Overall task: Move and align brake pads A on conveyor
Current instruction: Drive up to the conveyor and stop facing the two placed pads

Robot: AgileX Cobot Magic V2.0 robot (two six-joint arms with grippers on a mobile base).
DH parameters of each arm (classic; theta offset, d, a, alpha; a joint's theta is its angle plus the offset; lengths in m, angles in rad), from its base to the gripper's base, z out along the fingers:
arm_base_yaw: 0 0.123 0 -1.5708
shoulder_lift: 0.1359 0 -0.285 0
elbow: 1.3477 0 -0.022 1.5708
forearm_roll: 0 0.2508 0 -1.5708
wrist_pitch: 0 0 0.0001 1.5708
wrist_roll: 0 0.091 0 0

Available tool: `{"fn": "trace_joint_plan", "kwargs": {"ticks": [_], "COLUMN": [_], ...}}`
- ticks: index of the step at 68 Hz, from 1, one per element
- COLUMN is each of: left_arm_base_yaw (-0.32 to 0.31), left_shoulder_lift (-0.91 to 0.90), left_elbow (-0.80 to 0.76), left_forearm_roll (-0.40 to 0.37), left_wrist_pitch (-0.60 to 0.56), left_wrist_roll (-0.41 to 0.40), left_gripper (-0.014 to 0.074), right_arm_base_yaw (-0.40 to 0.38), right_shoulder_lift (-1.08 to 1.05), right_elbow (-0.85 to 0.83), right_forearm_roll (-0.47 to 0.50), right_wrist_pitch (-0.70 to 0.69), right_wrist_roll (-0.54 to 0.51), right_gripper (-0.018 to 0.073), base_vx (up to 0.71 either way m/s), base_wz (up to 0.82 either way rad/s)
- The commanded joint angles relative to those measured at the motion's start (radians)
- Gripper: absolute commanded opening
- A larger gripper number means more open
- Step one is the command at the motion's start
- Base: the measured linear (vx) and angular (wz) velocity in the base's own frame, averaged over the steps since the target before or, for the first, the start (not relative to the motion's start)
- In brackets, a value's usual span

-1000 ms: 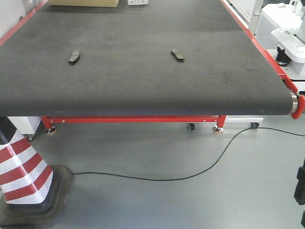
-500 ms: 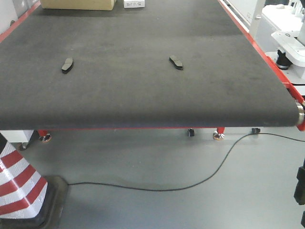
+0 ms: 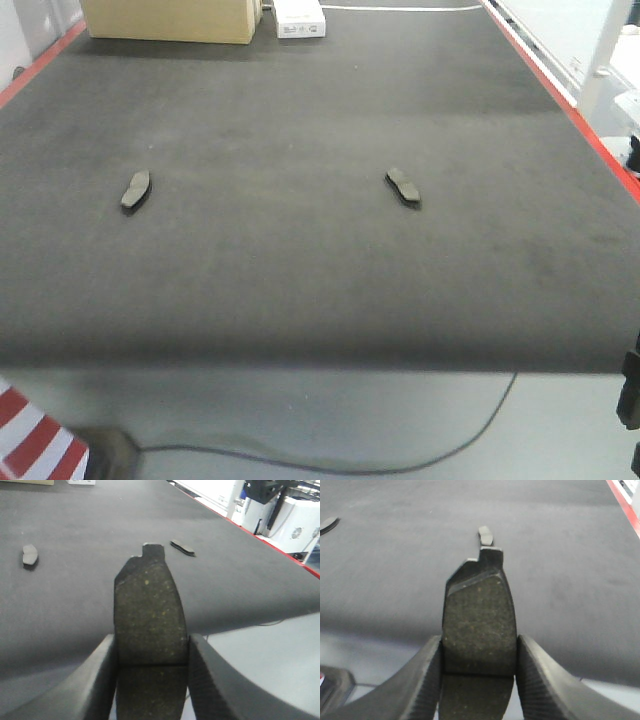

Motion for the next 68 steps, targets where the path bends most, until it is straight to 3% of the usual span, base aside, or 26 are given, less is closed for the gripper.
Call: {"fn": "trace_joint_plan", "kwargs": {"ticks": [1, 68], "left_arm_base_yaw": [-0.002, -0.002], "left_shoulder_lift": [0.016, 0.016], "left_elbow": [-0.026, -0.026], "left_forearm_roll": [0.014, 0.014], "left_wrist_pitch": [-0.099, -0.099], "left_wrist_roll": [-0.001, -0.001], "left_gripper": [-0.0006, -0.0006], "right_arm_base_yaw": [-0.004, -0.004], "right_shoulder_lift": [0.002, 0.002], "right_elbow": [-0.032, -0.032], "right_forearm_roll": [-0.002, -0.002], "right_wrist_pitch": [-0.098, -0.098], "right_wrist_roll": [-0.004, -0.004], "right_gripper": [-0.0004, -0.0004], "base_vx": [0.41, 0.29], "base_wz": [0.02, 0.01]}}
